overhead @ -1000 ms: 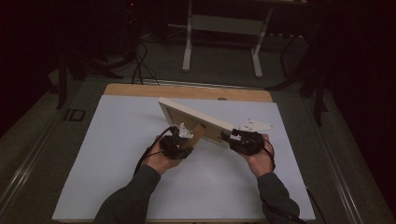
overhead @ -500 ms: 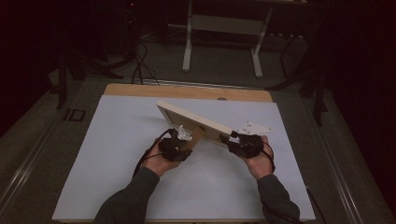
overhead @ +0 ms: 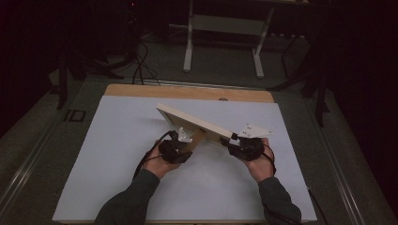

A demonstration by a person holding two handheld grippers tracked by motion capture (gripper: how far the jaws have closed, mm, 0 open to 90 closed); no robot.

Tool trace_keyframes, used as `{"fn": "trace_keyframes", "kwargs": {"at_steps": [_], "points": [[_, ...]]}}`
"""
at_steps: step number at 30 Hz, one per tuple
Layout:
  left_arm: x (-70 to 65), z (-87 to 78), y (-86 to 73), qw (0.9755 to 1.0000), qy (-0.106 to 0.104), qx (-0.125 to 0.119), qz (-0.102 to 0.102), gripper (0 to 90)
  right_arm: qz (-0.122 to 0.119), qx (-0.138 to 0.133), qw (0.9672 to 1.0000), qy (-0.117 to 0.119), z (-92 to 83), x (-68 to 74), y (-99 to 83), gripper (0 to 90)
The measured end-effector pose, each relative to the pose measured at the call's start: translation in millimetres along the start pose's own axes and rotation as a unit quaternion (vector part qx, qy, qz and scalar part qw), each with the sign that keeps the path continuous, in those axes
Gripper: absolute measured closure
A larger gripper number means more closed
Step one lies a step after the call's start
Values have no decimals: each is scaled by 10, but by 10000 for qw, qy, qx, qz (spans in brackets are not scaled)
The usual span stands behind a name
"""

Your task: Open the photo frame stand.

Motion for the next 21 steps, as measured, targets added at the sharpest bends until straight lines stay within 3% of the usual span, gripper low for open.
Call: {"fn": "trace_keyframes", "kwargs": {"at_steps": [11, 21], "points": [[0, -5, -24, 10000, 44, 24, 2, 684, 11, -11, 10000, -3, 1, 2, -3, 607], [23, -50, -50, 10000, 9, -1, -28, 594, 48, 4, 10000, 48, 1, -7, -4, 600]]}}
Point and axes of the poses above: each handheld gripper's, and its own axes: z roughly forward along the jaws, y roughly out of its top, x roughly to its left, the point moved 3 cm from there along z, roughly forward along the jaws, and after that the axes turned 3 degrees about -z, right-handed, at the moved point
